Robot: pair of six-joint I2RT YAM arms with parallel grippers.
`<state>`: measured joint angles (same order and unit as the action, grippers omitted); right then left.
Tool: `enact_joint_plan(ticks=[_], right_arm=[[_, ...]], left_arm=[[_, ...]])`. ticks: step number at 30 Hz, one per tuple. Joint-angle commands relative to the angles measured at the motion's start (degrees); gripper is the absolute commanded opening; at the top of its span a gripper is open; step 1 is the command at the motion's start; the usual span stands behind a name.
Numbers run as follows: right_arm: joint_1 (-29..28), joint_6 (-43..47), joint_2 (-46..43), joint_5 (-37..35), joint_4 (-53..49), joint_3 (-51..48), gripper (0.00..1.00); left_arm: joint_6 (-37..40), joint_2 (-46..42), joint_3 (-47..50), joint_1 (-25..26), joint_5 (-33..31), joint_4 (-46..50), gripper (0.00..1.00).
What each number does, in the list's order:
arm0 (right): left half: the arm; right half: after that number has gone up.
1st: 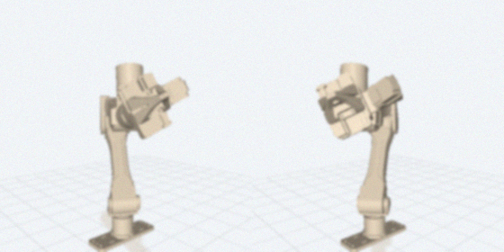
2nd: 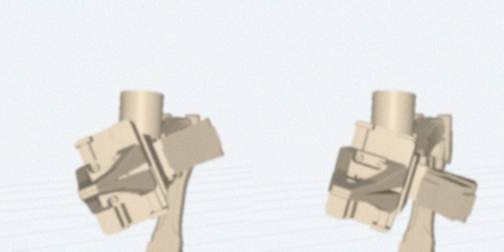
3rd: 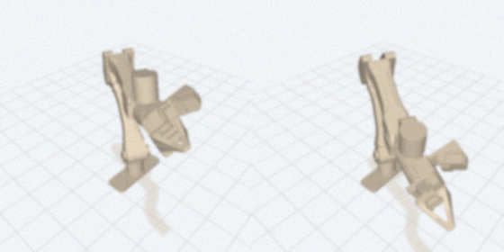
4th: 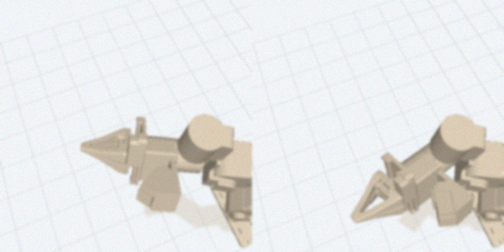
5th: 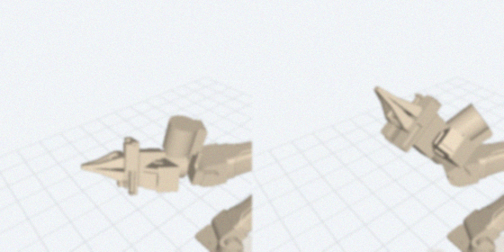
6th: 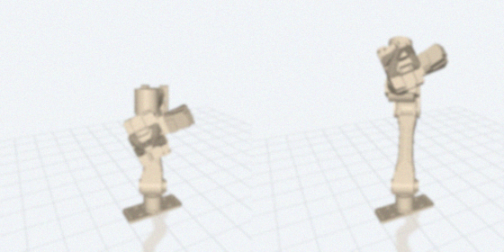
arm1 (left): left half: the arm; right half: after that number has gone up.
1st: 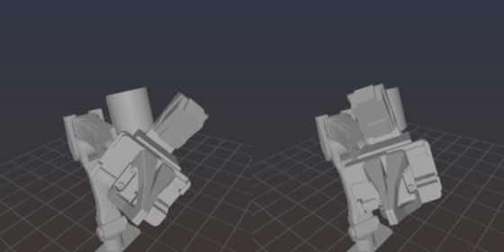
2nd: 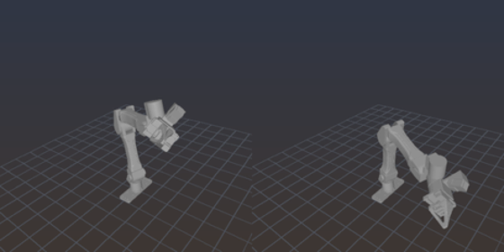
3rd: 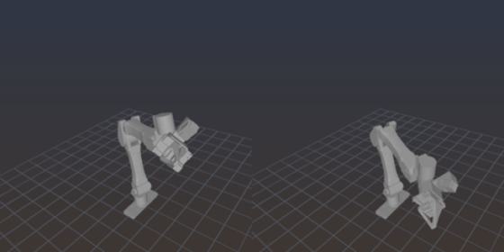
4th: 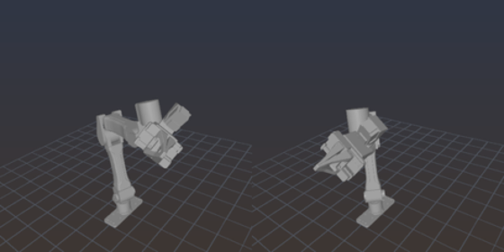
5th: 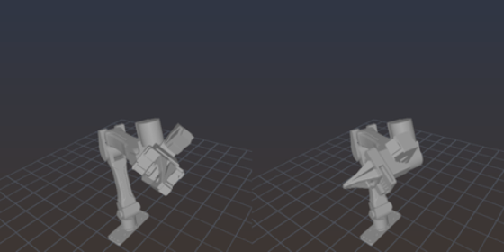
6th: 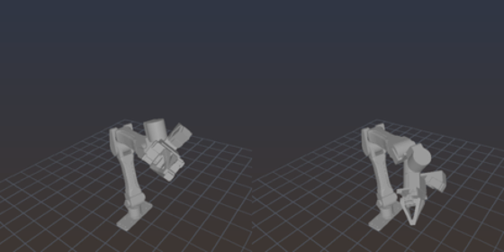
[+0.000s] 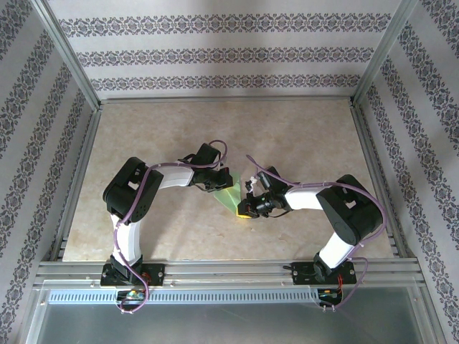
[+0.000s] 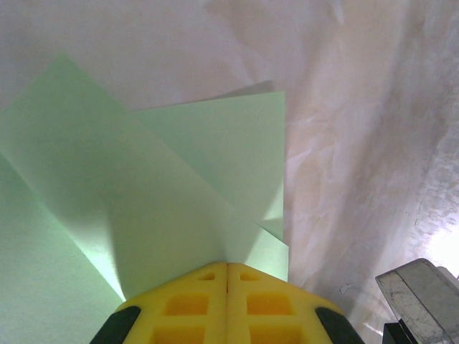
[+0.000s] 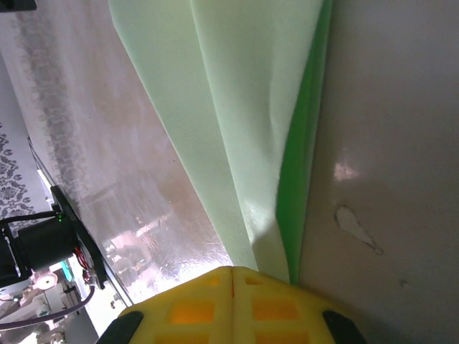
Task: Fold a paper plane with a square sheet of paper (fold left side to right side)
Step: Fourth fold the wing at the center of the table.
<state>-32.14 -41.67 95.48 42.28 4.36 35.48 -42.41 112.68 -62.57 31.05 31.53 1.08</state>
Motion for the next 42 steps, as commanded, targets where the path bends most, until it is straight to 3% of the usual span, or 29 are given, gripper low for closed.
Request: enact_joint_plan(ticks=[1, 10, 21, 42], right_arm=[[-0.72, 1.24, 1.46, -1.59, -1.9, -1.51, 0.02], [-1.53, 1.02, 1.69, -0.45, -1.64, -1.3, 0.02], [0.54, 0.1, -5.91, 0.34, -1.98, 1.02, 0.07], [0.0, 1.33, 3.3, -0.13, 0.39, 4.56, 0.08]], left_arm=[[0.45, 2.19, 1.61, 0.33, -2.5, 3.79, 0.02], [0.44, 2.37, 1.49, 0.4, -2.52, 3.77, 0.02], [0.42, 2.45, 1.41, 0.37, -2.42, 3.57, 0.02], [0.24, 2.61, 1.42, 0.37, -2.07, 3.22, 0.02]])
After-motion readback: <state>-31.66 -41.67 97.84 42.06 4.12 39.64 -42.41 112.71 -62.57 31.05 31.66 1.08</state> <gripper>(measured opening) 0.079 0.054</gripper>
